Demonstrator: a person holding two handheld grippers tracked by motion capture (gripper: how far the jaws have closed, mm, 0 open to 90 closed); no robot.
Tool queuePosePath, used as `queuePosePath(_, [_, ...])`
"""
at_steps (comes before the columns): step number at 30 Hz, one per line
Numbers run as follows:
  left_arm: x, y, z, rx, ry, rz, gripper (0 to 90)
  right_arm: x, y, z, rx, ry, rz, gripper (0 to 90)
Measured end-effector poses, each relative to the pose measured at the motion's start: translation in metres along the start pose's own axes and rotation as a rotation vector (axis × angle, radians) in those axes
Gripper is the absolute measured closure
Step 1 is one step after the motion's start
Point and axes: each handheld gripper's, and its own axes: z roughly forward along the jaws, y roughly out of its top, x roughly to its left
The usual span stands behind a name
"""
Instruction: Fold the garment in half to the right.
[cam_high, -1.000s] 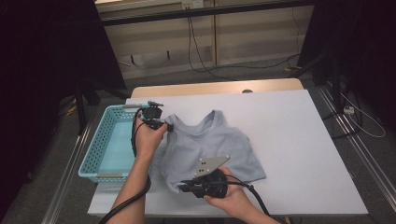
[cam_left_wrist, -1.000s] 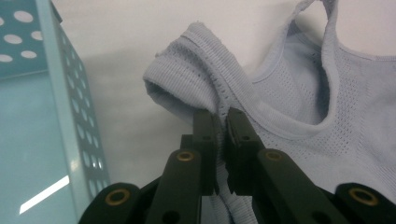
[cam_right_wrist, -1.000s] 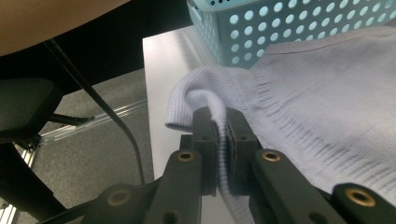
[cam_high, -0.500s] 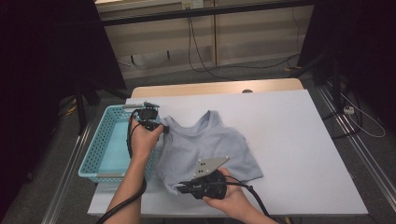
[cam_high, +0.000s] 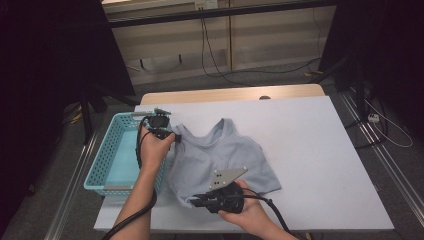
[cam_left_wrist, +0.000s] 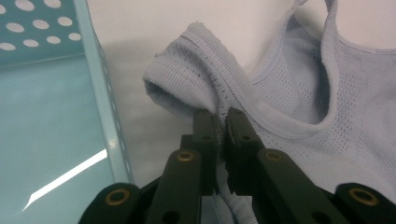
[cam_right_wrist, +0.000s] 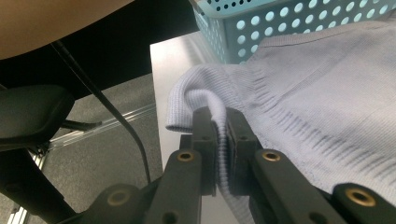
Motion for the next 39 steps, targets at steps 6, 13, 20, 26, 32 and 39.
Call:
queuePosePath(6, [0.0, 0.001, 0.005, 0.014, 0.002, -0.006, 84.1, 0.0, -0.002, 0.0, 0.0, -0.005, 0.004, 85.4])
queuePosePath(13, [0.0, 0.004, 0.009, 0.037, 0.007, 0.002, 83.8, -0.003, -0.001, -0.007, -0.036, -0.014, 0.033, 85.4])
queuePosePath(20, [-0.009, 0.01, 0.016, 0.045, 0.014, 0.02, 83.7, -0.008, -0.005, -0.016, -0.04, -0.052, 0.042, 85.4])
queuePosePath(26, [-0.019, 0.017, 0.023, 0.059, 0.016, 0.045, 83.6, -0.01, -0.009, -0.027, -0.052, -0.084, 0.058, 85.4])
queuePosePath(32, [-0.028, 0.023, 0.026, 0.077, 0.01, 0.065, 83.4, -0.017, -0.017, -0.032, -0.072, -0.067, 0.127, 85.4])
queuePosePath(39, [-0.035, 0.026, 0.034, 0.078, -0.004, 0.084, 83.2, -0.018, -0.022, -0.037, -0.065, -0.092, 0.125, 85.4])
